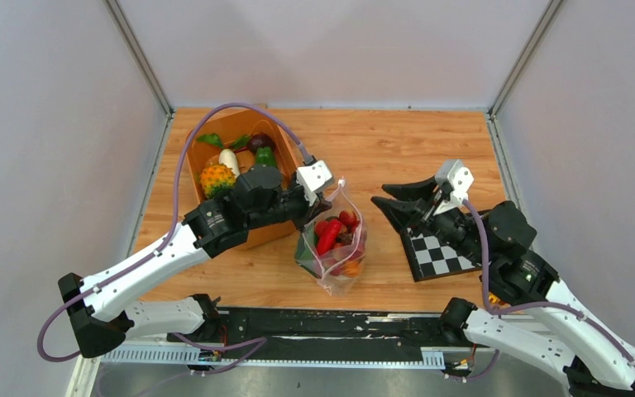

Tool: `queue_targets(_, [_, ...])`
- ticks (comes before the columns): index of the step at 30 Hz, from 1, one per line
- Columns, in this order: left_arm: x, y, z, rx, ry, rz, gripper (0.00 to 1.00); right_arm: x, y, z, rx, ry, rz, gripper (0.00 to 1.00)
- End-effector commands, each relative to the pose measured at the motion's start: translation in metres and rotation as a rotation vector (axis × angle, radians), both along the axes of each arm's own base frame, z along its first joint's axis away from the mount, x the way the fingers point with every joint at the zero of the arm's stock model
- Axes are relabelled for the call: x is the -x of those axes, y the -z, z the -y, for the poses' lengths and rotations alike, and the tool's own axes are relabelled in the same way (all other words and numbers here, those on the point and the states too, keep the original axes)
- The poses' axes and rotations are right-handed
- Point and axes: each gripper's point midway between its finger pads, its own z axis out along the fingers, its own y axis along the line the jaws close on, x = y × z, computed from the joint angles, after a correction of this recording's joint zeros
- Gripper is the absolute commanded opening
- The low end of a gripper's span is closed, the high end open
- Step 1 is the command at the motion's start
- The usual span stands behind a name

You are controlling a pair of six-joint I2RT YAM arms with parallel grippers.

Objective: Place the food in the zip-top bag and seal the zipper

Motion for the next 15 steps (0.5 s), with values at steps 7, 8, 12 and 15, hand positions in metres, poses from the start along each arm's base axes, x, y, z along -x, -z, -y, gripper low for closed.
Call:
queue_targets(7, [0.016, -0.051, 0.014, 0.099, 0.173, 0.166, 0.0, -0.086, 0.046, 0.028, 0.113, 0.188, -0.087, 0.46])
queue_targets(8, [0.018, -0.052, 0.015, 0.104, 0.186, 0.173, 0.0, -0.081, 0.053, 0.02, 0.123, 0.112, -0.07, 0.48])
queue_targets(12, [0.02, -0.06, 0.019, 0.124, 0.223, 0.214, 0.0, -0.072, 0.062, 0.007, 0.152, -0.072, 0.007, 0.57])
queue_targets(15, [0.024, -0.066, 0.024, 0.127, 0.272, 0.248, 0.0, -0.057, 0.06, 0.0, 0.17, -0.215, 0.071, 0.62])
